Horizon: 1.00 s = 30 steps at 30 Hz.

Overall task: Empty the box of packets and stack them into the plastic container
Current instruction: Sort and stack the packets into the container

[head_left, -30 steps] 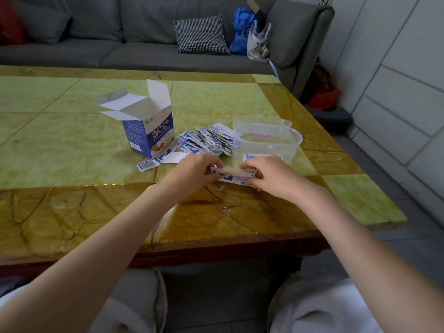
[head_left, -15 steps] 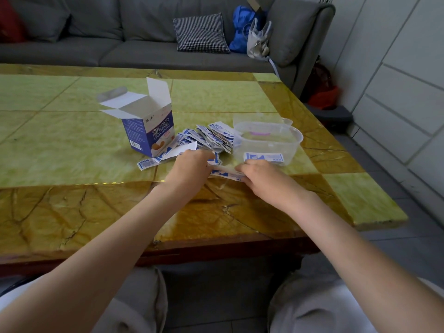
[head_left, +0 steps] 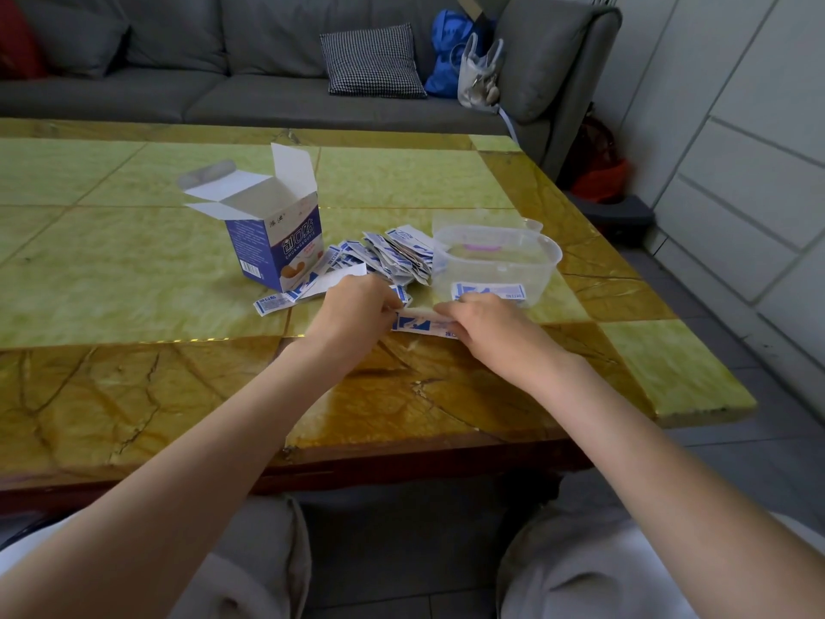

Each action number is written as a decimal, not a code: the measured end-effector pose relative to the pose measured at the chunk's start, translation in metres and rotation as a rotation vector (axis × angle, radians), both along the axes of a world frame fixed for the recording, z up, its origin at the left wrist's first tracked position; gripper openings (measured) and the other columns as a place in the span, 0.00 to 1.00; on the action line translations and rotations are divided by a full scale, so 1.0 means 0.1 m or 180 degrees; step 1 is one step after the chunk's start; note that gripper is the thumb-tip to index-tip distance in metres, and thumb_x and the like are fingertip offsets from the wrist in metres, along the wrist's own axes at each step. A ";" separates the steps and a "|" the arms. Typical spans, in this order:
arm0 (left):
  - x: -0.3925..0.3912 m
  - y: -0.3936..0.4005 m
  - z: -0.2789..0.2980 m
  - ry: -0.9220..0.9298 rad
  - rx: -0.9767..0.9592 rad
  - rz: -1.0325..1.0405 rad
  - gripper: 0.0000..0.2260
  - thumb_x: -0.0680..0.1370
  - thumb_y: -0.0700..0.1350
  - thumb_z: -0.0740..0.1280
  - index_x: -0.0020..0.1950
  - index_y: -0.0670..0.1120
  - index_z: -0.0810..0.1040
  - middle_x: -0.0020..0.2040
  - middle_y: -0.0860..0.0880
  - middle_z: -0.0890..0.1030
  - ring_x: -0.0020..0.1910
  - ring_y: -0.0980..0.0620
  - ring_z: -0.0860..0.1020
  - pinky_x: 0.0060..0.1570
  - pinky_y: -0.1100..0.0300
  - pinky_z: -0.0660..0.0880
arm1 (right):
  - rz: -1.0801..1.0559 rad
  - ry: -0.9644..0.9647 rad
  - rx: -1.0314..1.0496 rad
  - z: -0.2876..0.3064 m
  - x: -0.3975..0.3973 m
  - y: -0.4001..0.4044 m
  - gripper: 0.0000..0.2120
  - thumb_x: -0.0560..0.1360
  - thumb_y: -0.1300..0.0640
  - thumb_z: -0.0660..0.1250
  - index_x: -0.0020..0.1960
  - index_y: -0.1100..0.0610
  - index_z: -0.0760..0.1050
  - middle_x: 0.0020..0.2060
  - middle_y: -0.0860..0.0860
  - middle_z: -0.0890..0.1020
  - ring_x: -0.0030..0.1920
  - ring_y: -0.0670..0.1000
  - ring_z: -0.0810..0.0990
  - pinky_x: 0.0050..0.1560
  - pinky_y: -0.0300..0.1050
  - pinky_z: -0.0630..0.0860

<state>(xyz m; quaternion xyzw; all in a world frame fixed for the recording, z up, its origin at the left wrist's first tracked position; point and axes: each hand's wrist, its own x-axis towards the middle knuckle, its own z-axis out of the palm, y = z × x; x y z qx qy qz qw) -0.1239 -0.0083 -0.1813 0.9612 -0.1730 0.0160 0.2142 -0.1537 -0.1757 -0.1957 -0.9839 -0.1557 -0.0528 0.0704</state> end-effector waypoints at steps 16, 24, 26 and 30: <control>0.40 -0.31 0.61 0.0186 -0.1550 -0.0010 0.08 0.75 0.41 0.67 0.53 0.41 0.77 0.42 0.45 0.81 0.31 0.57 0.77 0.24 0.70 0.71 | -0.1062 -0.0999 0.2031 0.70 0.26 -0.37 0.08 0.72 0.60 0.70 0.45 0.56 0.70 0.35 0.53 0.80 0.32 0.47 0.77 0.36 0.41 0.74; 0.80 -0.88 0.43 0.0300 0.0126 0.0280 0.08 0.72 0.36 0.67 0.49 0.42 0.80 0.44 0.45 0.83 0.45 0.47 0.82 0.45 0.56 0.79 | -0.1672 0.0475 0.1186 0.70 0.68 -0.54 0.03 0.73 0.64 0.68 0.42 0.63 0.79 0.32 0.55 0.80 0.34 0.51 0.80 0.40 0.45 0.78; 0.87 -0.97 0.41 0.0328 0.0387 0.0229 0.09 0.71 0.36 0.68 0.50 0.41 0.80 0.44 0.45 0.83 0.45 0.46 0.82 0.44 0.56 0.78 | -0.1704 0.0837 0.1031 0.70 0.78 -0.56 0.07 0.74 0.68 0.64 0.48 0.67 0.80 0.35 0.56 0.80 0.38 0.54 0.80 0.48 0.49 0.80; 0.93 -1.13 0.44 0.0362 0.0737 0.0082 0.05 0.70 0.35 0.68 0.45 0.39 0.81 0.34 0.45 0.78 0.42 0.45 0.80 0.38 0.59 0.72 | -0.1646 0.1241 0.0387 0.65 0.86 -0.51 0.11 0.77 0.63 0.61 0.57 0.66 0.76 0.55 0.60 0.79 0.47 0.55 0.77 0.46 0.44 0.74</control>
